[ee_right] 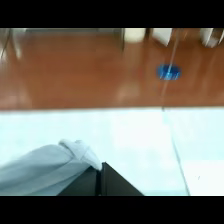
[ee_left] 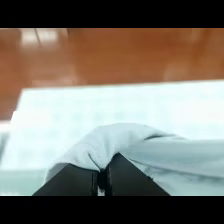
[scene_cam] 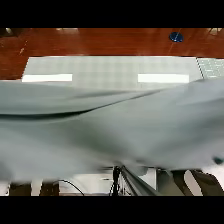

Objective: Fold the shirts.

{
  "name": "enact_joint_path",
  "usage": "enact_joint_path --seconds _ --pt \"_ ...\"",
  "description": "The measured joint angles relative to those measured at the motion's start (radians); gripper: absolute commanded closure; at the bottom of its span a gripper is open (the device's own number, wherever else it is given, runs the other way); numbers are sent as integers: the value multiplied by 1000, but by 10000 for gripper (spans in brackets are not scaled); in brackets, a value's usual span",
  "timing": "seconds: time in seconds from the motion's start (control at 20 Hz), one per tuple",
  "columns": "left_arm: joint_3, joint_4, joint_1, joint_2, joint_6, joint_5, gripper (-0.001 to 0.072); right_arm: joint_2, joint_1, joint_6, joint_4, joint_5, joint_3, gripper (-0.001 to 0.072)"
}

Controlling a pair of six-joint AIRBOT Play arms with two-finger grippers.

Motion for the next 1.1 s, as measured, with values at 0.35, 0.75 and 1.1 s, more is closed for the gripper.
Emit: enact_joint_path --seconds 0.35,0.75,1.1 --pt "-806 -11 -132 -63 130 174 678 -219 24 -73 -9 -241 -538 691" --pt "-773 -121 -274 -573 266 654 678 -592 34 -199 196 -755 -643 690" --pt "-529 -213 -396 -884 549 905 675 -737 114 -347 223 -1105 -650 689"
